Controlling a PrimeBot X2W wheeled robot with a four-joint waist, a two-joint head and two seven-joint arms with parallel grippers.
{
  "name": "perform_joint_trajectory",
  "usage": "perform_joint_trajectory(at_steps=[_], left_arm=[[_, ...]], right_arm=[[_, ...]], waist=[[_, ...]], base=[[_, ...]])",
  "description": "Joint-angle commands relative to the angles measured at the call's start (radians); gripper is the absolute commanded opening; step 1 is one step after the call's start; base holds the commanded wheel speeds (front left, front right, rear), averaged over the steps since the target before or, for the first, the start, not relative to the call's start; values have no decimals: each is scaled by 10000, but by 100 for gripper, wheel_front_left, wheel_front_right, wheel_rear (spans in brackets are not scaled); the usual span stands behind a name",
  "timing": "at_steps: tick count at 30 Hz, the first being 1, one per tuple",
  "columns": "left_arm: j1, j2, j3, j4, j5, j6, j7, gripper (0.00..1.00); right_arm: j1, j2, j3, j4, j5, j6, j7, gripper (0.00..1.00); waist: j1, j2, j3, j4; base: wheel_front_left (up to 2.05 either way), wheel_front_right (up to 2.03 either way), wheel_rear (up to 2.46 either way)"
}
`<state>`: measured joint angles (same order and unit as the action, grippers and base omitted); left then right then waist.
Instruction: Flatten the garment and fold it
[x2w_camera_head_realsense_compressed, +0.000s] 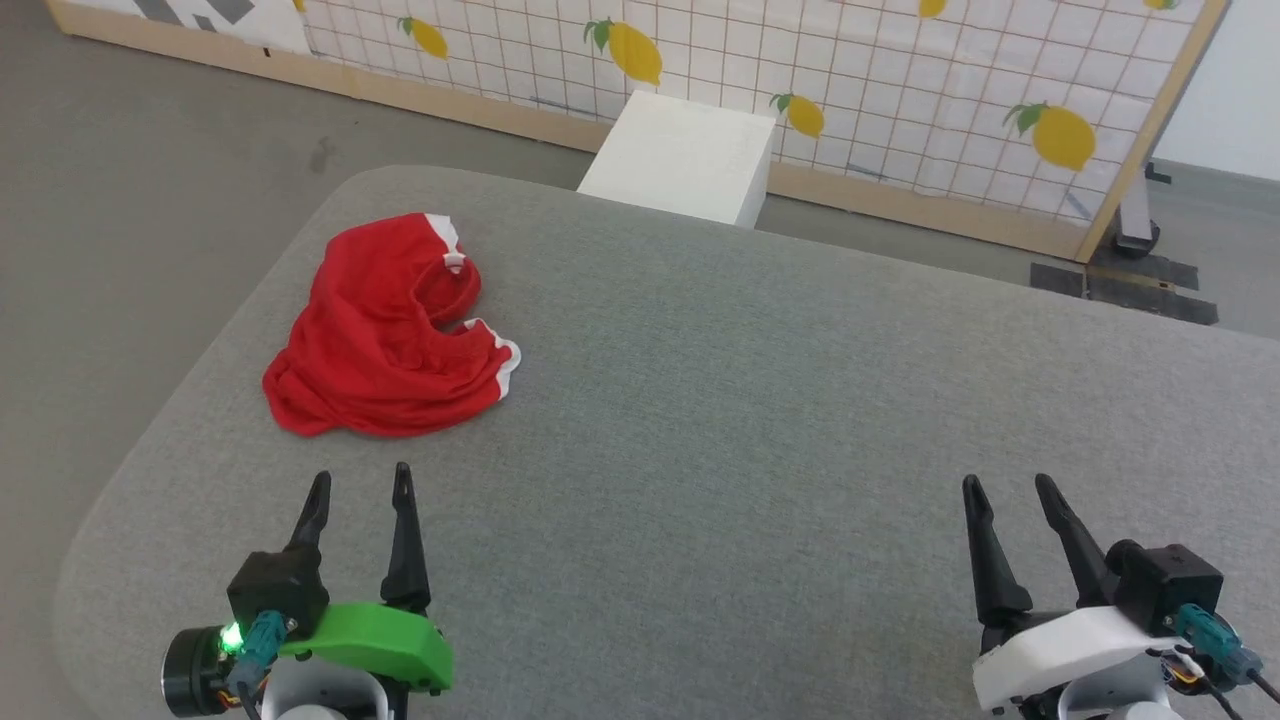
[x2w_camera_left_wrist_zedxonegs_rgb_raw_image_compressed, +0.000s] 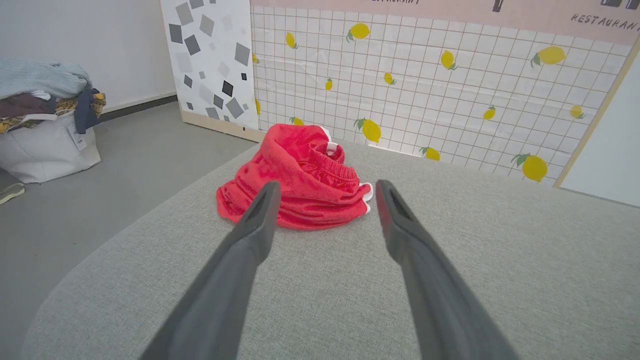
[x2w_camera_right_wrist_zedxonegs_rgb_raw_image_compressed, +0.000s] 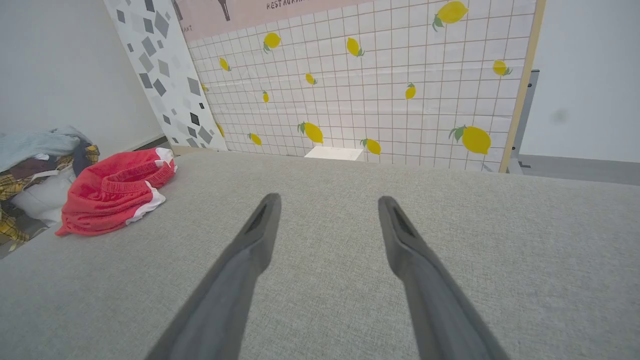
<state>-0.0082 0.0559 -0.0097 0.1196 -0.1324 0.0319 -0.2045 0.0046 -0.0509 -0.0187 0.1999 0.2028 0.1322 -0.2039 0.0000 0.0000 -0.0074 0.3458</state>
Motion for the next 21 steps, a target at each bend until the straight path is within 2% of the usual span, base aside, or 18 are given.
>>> perform_joint_trajectory(at_steps=[1,21], left_arm=[[190,-47,10,43,-31,60,-111,100],[168,-56,35,339,-169,70,-520,100]], right_arm=[[172,6,-15,73,100,-12,-114,100],[172,7,-37,492,412,-15,-525,100]], waist=[[0,0,-3,69],[0,0,-52,672]], base=[[0,0,0],[0,0,0]])
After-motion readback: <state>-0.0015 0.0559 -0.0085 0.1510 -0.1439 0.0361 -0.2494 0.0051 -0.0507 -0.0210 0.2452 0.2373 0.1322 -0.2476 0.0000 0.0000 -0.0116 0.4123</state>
